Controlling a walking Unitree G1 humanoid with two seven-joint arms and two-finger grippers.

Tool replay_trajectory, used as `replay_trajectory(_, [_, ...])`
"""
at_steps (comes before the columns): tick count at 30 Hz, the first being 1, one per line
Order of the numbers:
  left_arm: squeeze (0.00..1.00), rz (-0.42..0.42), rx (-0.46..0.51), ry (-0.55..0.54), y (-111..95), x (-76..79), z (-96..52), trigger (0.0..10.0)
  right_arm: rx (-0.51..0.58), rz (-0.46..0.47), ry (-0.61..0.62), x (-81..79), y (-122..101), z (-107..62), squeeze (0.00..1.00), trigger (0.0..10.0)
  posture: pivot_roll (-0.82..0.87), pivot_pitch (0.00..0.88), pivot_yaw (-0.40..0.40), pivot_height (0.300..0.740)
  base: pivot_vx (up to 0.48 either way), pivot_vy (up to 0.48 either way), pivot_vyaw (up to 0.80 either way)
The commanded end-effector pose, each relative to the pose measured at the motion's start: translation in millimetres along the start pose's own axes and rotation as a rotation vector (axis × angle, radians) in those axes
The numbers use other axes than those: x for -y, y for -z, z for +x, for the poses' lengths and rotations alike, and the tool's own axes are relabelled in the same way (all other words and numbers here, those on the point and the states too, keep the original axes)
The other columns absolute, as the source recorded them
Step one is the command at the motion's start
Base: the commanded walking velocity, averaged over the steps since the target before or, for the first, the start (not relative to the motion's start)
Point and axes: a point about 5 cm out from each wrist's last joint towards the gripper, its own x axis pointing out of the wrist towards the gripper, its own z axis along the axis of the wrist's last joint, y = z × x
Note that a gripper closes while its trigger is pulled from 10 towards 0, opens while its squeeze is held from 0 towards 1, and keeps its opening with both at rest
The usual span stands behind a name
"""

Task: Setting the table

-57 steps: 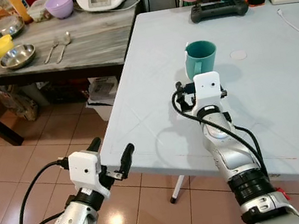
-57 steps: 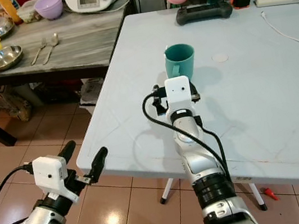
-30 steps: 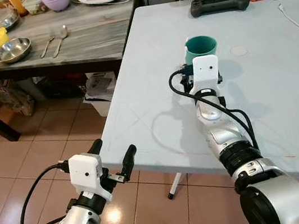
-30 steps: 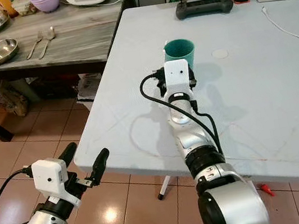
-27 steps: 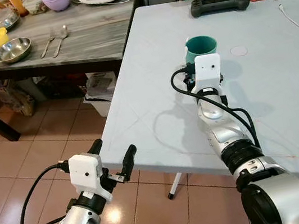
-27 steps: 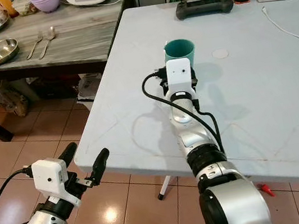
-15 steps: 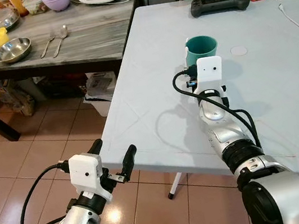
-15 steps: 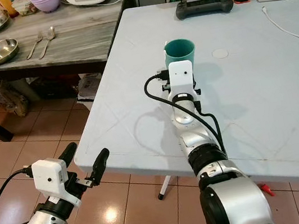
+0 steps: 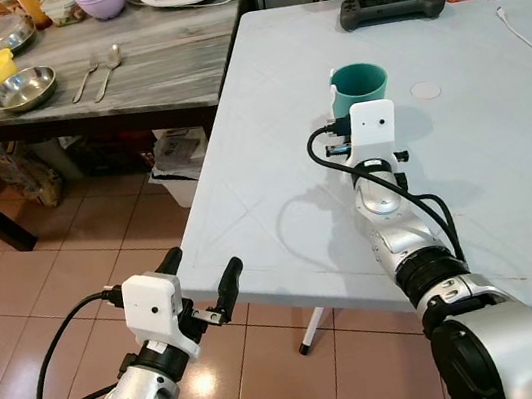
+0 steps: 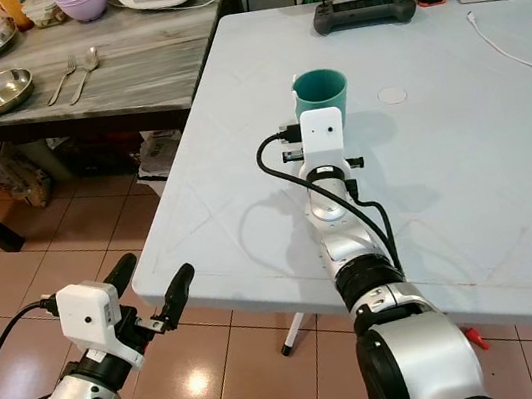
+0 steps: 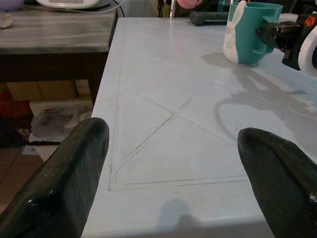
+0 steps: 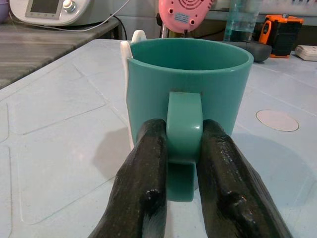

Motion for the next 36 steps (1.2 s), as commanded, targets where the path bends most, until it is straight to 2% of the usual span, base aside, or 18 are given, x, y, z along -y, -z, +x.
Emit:
replay_trajectory(1, [0.0, 0.006, -0.005, -0.003, 0.9, -0.9, 0.2, 10.0, 0.013, 0.001, -0.01, -2.0, -4.3, 1.9, 0.0, 0.0, 0.0, 0.159, 0.075, 0.74, 0.0, 0.0, 0.0])
replay_trajectory(13, [0.0, 0.005, 0.047, 0.037, -11.1, -4.1, 9.2, 10.0, 0.091, -0.024, -0.065, 11.4, -6.5, -4.2, 0.0, 0.0, -0.03, 0.121, 0.063, 0.74, 0.0, 0.0, 0.0])
replay_trajectory(16, [0.0, 0.006, 0.05, 0.04, -11.0, -6.3, 9.6, 10.0, 0.123, -0.039, -0.093, 17.5, -5.3, -11.9, 0.0, 0.0, -0.04, 0.107, 0.06, 0.74, 0.0, 0.0, 0.0])
replay_trajectory(17, [0.0, 0.008, 0.046, 0.027, -9.7, -9.0, 9.5, 10.0, 0.126, -0.041, -0.11, 19.2, -3.8, -15.8, 0.0, 2.0, -0.05, 0.101, 0.06, 0.74, 0.0, 0.0, 0.0])
replay_trajectory(18, [0.0, 0.004, 0.039, -0.004, -7.2, -14.1, 10.0, 10.0, 0.142, -0.048, -0.126, 21.5, -3.6, -20.2, 0.0, 8.4, -0.05, 0.094, 0.06, 0.74, 0.0, 0.0, 0.0])
replay_trajectory(19, [0.0, 0.004, 0.039, -0.004, -7.2, -14.1, 10.0, 10.0, 0.142, -0.048, -0.126, 21.5, -3.6, -20.2, 0.0, 8.4, -0.05, 0.094, 0.06, 0.74, 0.0, 0.0, 0.0])
replay_trajectory(20, [0.0, 0.019, 0.031, -0.047, -5.5, -19.2, 10.7, 10.0, 0.149, -0.054, -0.131, 23.2, -3.5, -22.4, 0.0, 10.0, -0.06, 0.09, 0.062, 0.74, 0.0, 0.0, 0.0])
replay_trajectory(21, [0.0, 0.035, 0.016, -0.131, -2.8, -29.0, 12.3, 10.0, 0.156, -0.057, -0.139, 26.4, -3.5, -26.4, 0.0, 10.0, -0.06, 0.086, 0.062, 0.74, 0.0, 0.0, 0.0])
replay_trajectory(22, [0.0, 0.037, 0.011, -0.166, -1.8, -33.0, 13.0, 10.0, 0.158, -0.057, -0.144, 27.9, -3.6, -28.4, 0.0, 10.0, -0.06, 0.086, 0.062, 0.74, 0.0, 0.0, 0.0])
replay_trajectory(23, [0.0, 0.068, -0.001, -0.26, 0.2, -44.3, 14.0, 10.0, 0.164, -0.058, -0.167, 29.2, -3.9, -33.2, 0.0, 10.0, -0.07, 0.077, 0.061, 0.74, 0.0, 0.0, 0.0])
replay_trajectory(26, [0.0, 0.075, -0.014, -0.353, 1.7, -58.0, 13.9, 10.0, 0.179, -0.048, -0.204, 31.9, -6.2, -41.3, 0.0, 10.0, -0.07, 0.073, 0.06, 0.74, 0.0, 0.0, 0.0])
replay_trajectory(29, [0.0, 0.086, -0.012, -0.399, 0.7, -64.6, 13.7, 10.0, 0.177, -0.054, -0.222, 33.8, -6.1, -46.7, 0.0, 10.0, -0.07, 0.07, 0.059, 0.74, 0.0, 0.0, 0.0])
replay_trajectory(36, [0.0, 0.092, -0.012, -0.427, 2.2, -70.1, 15.4, 10.0, 0.114, -0.051, -0.246, 35.6, -0.3, -60.3, 0.0, 10.0, -0.08, 0.07, 0.058, 0.74, 0.0, 0.0, -0.11])
